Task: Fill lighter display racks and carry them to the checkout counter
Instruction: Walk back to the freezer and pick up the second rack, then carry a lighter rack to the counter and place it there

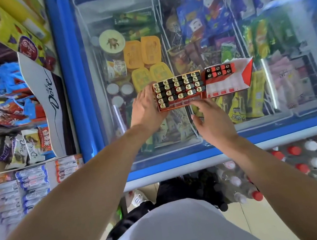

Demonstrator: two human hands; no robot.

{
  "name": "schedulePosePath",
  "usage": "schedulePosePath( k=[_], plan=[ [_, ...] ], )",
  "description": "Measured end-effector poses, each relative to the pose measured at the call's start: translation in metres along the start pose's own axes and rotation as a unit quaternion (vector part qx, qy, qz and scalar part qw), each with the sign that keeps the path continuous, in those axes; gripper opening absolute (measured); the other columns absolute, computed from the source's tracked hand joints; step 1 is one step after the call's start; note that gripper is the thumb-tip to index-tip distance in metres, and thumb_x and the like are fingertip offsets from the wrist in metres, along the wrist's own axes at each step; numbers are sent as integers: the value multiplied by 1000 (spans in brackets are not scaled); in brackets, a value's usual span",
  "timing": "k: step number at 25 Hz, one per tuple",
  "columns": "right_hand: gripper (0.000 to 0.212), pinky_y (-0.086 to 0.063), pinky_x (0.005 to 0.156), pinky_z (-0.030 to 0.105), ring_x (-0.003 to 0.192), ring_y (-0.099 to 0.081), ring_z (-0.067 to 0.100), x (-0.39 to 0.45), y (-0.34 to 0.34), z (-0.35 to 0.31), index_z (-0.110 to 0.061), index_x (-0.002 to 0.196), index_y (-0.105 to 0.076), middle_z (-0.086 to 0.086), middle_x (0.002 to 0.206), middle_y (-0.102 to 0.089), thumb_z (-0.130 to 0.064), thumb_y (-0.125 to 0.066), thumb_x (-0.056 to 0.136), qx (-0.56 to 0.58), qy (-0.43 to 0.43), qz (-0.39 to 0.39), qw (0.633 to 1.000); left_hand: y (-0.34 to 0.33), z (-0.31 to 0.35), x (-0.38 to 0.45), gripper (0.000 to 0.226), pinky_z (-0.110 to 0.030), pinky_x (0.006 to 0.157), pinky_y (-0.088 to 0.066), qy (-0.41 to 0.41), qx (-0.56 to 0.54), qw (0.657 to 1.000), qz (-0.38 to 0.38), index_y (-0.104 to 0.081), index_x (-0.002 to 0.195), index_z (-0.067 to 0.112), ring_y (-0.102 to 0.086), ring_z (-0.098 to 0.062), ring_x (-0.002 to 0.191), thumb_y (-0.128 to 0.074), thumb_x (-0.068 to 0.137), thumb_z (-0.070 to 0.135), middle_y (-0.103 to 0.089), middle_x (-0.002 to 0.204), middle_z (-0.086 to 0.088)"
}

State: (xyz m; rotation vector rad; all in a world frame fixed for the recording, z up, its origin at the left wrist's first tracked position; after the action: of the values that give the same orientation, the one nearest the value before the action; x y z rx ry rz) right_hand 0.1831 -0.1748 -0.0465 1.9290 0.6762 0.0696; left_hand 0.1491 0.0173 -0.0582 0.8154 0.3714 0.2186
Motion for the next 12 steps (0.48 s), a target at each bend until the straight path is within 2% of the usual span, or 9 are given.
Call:
schedulePosePath(
  k=[2, 4, 6, 7, 8, 9, 11, 12],
  plan=[
    [39, -56, 85, 34, 93, -63, 12, -1, -1, -1, -24, 136, -56, -3, 124, -56, -26, -58, 98, 8, 3, 0, 1000, 0, -8, -6, 72, -43, 113, -36, 1, 14, 1000, -4, -44, 137, 15, -50, -19, 122, -82, 79, 33, -57, 127, 0],
    [31, -58, 80, 34, 87, -63, 9, -8, -9, -3, -27, 126, -63, -8, 114, -58, -28, -63, 96, 33, 5, -3, 999, -3, -23, -17, 74, -44, 112, -36, 16, 25, 999, -21, -44, 136, 15, -50, -21, 123, -84, 77, 35, -57, 129, -1],
    [16, -57, 73, 32, 79, -62, 7, -17, -16, -1, -23, 106, -68, -9, 96, -61, -28, -72, 90, 97, -23, 17, 995, -5, -39, -29, 83, -48, 114, -35, 36, 45, 997, -45, -40, 141, 14, -47, -25, 132, -84, 76, 41, -54, 138, -5],
    [17, -54, 68, 29, 74, -60, 8, -22, -18, 5, -20, 96, -64, -8, 88, -61, -28, -77, 87, 132, -57, 34, 989, -5, -45, -36, 84, -49, 115, -34, 40, 49, 997, -54, -39, 142, 13, -46, -26, 133, -83, 76, 43, -54, 140, -6],
    [26, -50, 66, 26, 73, -59, 10, -25, -19, 11, -18, 95, -60, -6, 85, -62, -28, -80, 83, 165, -95, 45, 981, -3, -49, -42, 81, -48, 115, -34, 41, 47, 996, -58, -40, 139, 12, -47, -26, 131, -81, 76, 43, -54, 138, -6],
    [38, -50, 69, 23, 76, -60, 10, -26, -22, 14, -18, 105, -58, -6, 92, -63, -30, -83, 79, 184, -122, 40, 975, 0, -52, -49, 76, -46, 114, -34, 39, 42, 997, -57, -42, 135, 12, -48, -24, 127, -81, 76, 40, -56, 133, -4],
    [81, -47, 90, 23, 103, -58, 4, -20, -33, 5, -24, 141, -42, -13, 123, -57, -28, -88, 74, 186, -111, -23, 976, 6, -57, -63, 68, -41, 113, -34, 26, 49, 997, -52, -44, 132, 12, -50, -23, 122, -82, 78, 29, -57, 126, -3],
    [94, -42, 99, 24, 115, -51, 2, -17, -38, -6, -28, 149, -33, -15, 133, -49, -24, -89, 73, 170, -78, -58, 981, 8, -58, -70, 66, -39, 111, -34, 20, 54, 997, -50, -45, 131, 11, -50, -23, 120, -82, 79, 25, -58, 125, -3]
  ],
)
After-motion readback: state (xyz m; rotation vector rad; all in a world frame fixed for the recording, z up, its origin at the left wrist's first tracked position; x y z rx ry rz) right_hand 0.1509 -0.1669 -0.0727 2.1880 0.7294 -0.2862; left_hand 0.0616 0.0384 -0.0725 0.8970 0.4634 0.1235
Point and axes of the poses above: each hand's wrist, its own x-axis towards the middle knuckle, its own y-axis out of the back of the hand, z = x × y, the point moved 9 cm from there along x, towards the middle knuckle
